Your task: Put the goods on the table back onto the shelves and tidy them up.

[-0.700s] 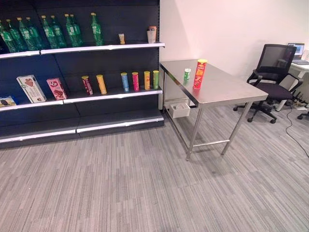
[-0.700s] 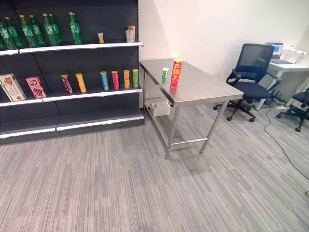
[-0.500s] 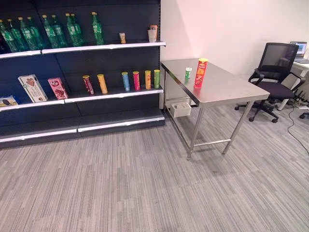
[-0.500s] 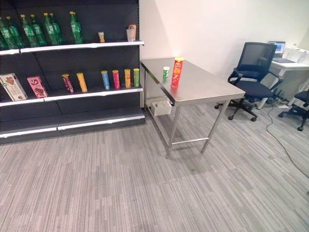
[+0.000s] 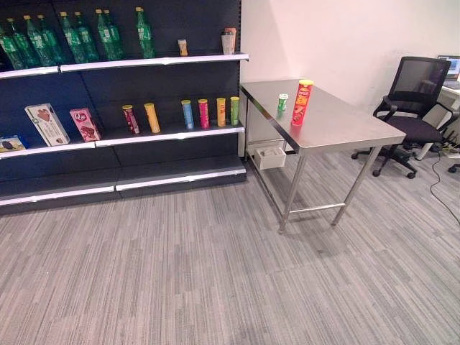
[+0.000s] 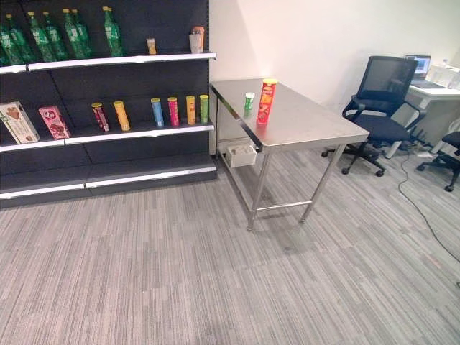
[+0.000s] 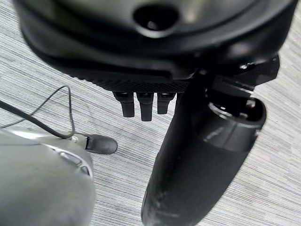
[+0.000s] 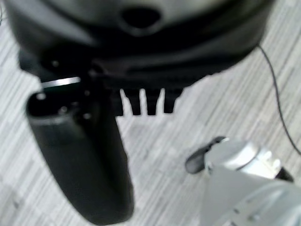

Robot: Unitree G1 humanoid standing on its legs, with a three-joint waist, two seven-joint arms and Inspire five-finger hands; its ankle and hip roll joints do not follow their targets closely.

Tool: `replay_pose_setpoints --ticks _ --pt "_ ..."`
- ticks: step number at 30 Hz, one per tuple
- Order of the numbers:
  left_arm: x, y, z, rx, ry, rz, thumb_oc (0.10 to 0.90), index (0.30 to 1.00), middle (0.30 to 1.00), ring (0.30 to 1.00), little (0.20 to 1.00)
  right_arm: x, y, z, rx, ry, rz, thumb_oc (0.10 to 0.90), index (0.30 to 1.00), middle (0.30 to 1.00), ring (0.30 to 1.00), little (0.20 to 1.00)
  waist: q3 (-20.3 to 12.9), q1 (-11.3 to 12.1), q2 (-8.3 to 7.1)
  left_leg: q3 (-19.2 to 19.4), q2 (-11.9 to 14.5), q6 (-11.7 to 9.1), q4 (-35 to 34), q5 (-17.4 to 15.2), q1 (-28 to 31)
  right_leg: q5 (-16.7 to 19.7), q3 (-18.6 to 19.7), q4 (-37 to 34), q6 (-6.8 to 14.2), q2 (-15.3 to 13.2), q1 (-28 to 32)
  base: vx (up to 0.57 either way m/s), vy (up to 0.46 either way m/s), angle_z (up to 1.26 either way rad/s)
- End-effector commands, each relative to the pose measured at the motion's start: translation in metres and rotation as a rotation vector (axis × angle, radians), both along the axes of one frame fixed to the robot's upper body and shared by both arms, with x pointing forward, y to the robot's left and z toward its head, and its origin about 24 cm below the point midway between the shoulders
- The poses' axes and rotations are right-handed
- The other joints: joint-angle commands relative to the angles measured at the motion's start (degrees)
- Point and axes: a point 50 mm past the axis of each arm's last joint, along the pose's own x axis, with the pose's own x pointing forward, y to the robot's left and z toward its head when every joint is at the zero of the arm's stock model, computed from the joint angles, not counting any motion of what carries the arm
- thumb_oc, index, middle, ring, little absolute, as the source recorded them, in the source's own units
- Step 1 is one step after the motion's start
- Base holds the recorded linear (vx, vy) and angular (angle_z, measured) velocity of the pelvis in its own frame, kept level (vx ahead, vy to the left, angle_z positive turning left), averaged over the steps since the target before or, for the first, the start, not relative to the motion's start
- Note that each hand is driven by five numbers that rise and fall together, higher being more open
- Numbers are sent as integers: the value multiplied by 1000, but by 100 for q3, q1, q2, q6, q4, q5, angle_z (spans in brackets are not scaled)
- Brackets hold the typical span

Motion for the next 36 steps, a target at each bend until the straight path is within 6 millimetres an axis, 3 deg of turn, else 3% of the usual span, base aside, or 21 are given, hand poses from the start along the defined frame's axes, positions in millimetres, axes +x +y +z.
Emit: replay_pose_setpoints --ticks 1,21,25,26,27,28,31,32,34,36 --pt "19 4 2 34 -61 -2 800 900 900 900 900 8 6 0 -7 39 6 800 900 900 900 900 -175 37 -185 -112 470 -461 -55 -242 200 1171 33 -811 437 -506 190 0 0 0" --pt "15 -2 1 18 -44 -60 800 900 900 900 900 9 7 0 -26 84 185 800 900 900 900 900 -146 72 -186 -135 559 -509 -55 -229 256 1086 7 -811 393 -412 234 8 -9 0" --pt "16 -2 1 24 -53 -51 800 900 900 900 900 16 7 0 -38 75 231 800 900 900 900 900 -21 105 -224 -122 635 -553 139 -131 337 1033 55 -811 335 -364 281 33 -54 0" --pt "18 -1 1 27 -63 -48 800 900 900 900 900 19 7 0 -44 67 244 800 900 900 900 900 84 124 -266 -187 715 -565 695 -160 102 1018 64 -811 279 -357 308 -67 -173 3" --pt "23 3 3 40 -85 -30 800 900 900 900 900 23 5 1 -60 53 247 800 900 900 900 900 379 188 -397 -407 911 -559 2138 147 -653 999 104 -811 103 -365 393 -84 -148 -4" --pt "24 4 3 40 -86 -30 800 900 900 900 900 24 5 1 -59 52 247 800 900 900 900 900 374 165 -378 -450 942 -566 2231 109 -724 1000 80 -811 95 -338 382 -43 -140 -11" --pt "17 11 4 63 -86 68 800 900 900 900 900 28 6 1 -63 50 269 800 900 900 900 900 583 304 -430 -742 1001 -492 3299 556 -1608 835 151 -811 -18 -287 559 75 -52 -16" --pt "16 13 4 65 -93 104 800 900 900 900 900 29 6 1 -63 51 274 800 900 900 900 900 594 350 -455 -669 1038 -491 3325 562 -1883 782 199 -811 -16 -298 614 154 8 15" --pt "13 14 4 64 -93 143 800 900 900 900 900 29 5 1 -71 64 311 800 900 900 900 900 592 427 -469 -405 1121 -471 2653 477 -2134 671 339 -811 40 -319 742 268 72 13" --pt "16 11 4 50 -94 137 800 900 900 900 900 29 4 1 -81 71 342 800 900 900 900 900 652 537 -396 -246 1131 -533 1804 681 -2350 554 473 -811 95 -335 889 318 131 -13"
